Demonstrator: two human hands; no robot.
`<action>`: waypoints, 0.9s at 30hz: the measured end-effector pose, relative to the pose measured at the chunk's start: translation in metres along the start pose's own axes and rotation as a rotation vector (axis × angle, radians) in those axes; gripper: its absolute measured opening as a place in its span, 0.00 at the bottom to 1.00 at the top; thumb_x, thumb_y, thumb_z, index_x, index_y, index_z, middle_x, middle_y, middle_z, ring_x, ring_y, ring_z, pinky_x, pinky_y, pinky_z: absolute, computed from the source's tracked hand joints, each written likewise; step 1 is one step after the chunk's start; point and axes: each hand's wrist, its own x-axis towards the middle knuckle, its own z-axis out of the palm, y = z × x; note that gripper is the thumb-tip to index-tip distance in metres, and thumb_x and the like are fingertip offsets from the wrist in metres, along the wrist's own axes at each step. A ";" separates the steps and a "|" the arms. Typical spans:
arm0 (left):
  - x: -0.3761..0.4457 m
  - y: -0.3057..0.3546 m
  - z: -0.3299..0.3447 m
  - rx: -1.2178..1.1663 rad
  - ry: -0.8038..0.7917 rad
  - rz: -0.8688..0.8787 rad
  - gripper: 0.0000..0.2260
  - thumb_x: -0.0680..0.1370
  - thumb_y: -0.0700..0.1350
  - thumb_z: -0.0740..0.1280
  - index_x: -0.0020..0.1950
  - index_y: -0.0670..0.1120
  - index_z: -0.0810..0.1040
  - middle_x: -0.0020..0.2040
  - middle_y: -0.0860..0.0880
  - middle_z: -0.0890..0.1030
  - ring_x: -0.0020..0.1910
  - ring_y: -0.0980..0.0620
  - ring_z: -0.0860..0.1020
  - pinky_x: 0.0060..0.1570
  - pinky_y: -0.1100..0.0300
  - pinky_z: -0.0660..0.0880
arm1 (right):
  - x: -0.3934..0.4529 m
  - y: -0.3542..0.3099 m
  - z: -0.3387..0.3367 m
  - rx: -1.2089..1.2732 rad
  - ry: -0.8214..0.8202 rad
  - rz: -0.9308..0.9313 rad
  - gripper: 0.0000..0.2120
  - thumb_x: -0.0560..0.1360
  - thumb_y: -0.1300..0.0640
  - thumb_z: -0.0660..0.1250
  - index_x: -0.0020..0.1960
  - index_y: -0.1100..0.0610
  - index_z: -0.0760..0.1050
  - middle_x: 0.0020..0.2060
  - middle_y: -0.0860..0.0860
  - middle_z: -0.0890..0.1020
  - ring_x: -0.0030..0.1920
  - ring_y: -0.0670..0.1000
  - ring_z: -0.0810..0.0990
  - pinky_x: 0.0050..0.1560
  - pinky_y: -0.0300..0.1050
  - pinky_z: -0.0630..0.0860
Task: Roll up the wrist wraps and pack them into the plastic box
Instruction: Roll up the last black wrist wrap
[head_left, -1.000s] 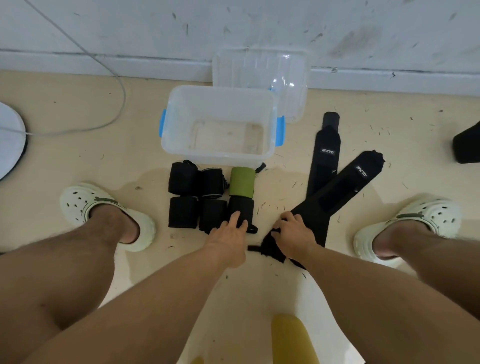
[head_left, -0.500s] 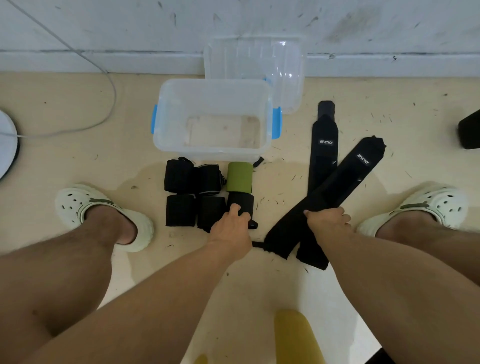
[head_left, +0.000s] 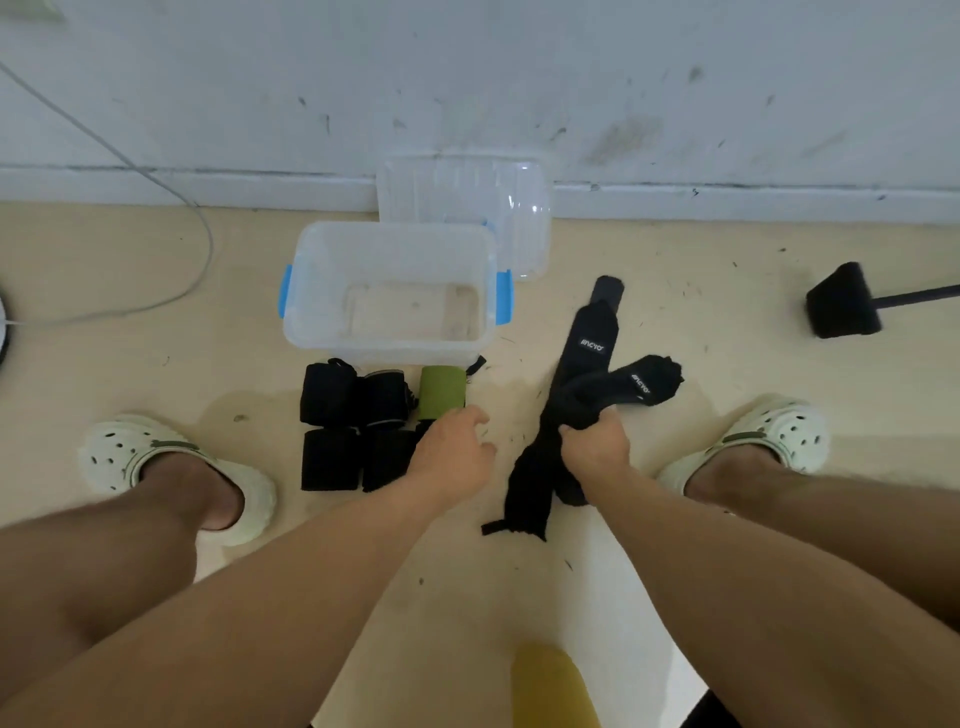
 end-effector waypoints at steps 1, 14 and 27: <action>-0.003 0.012 -0.006 -0.071 0.026 -0.019 0.20 0.84 0.47 0.64 0.77 0.48 0.69 0.74 0.49 0.72 0.71 0.48 0.72 0.67 0.56 0.70 | -0.010 -0.014 -0.011 -0.056 -0.032 -0.051 0.15 0.79 0.58 0.69 0.64 0.58 0.70 0.61 0.59 0.79 0.59 0.60 0.79 0.60 0.54 0.78; -0.126 0.136 -0.108 -0.910 -0.065 -0.276 0.26 0.79 0.45 0.74 0.75 0.42 0.73 0.59 0.40 0.83 0.54 0.39 0.82 0.51 0.46 0.81 | -0.233 -0.106 -0.171 -0.762 -0.444 -0.731 0.12 0.77 0.54 0.72 0.57 0.59 0.77 0.52 0.53 0.84 0.52 0.55 0.82 0.53 0.48 0.80; -0.161 0.131 -0.133 -0.716 0.086 0.230 0.59 0.72 0.37 0.80 0.83 0.60 0.38 0.55 0.49 0.88 0.58 0.49 0.85 0.67 0.48 0.76 | -0.182 -0.154 -0.196 0.068 -0.605 -0.353 0.27 0.78 0.34 0.65 0.61 0.55 0.83 0.52 0.51 0.88 0.56 0.54 0.86 0.61 0.54 0.79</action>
